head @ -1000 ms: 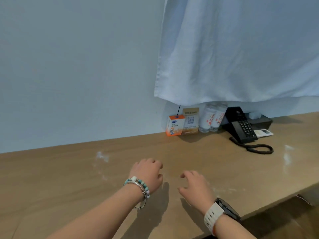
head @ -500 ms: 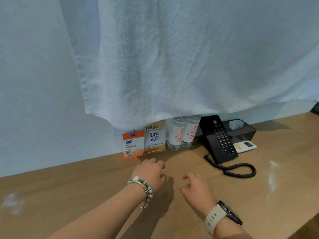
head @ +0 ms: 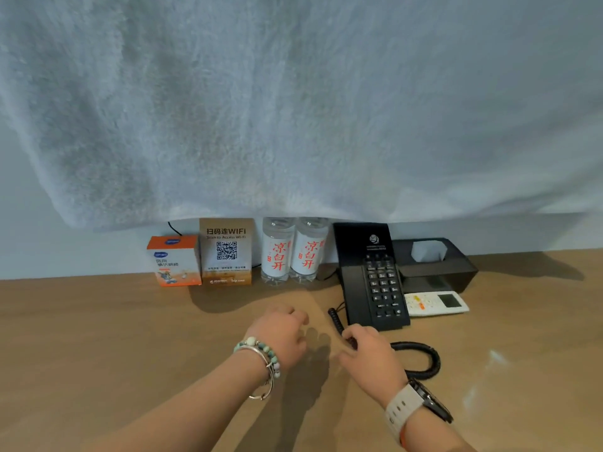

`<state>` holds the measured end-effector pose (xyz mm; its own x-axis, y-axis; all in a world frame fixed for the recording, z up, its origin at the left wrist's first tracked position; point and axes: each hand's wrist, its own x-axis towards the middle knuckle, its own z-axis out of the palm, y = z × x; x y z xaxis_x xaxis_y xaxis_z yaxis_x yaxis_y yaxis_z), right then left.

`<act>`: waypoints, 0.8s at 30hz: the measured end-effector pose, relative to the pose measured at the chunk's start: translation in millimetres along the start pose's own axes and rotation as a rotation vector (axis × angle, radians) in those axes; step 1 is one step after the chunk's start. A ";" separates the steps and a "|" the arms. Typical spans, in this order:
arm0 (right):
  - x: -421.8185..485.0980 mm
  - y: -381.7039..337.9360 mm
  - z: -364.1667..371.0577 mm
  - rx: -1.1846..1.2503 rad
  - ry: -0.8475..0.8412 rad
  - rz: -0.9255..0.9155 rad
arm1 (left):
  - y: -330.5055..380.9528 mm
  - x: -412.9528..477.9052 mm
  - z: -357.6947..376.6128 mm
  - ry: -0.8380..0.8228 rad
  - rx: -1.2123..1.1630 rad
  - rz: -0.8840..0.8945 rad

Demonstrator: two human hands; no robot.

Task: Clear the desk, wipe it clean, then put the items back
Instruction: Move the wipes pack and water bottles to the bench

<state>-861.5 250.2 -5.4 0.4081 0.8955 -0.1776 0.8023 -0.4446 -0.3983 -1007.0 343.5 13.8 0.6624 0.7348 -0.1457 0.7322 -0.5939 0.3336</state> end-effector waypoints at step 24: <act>93.0 229.1 -109.1 -0.149 -0.025 -0.134 | 215.1 121.9 72.2 0.110 0.282 -0.054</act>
<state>-592.3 229.5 -15.0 0.2835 0.9464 -0.1549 0.9051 -0.3174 -0.2829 -757.3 281.6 0.6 0.6113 0.7898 -0.0497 0.7913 -0.6091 0.0537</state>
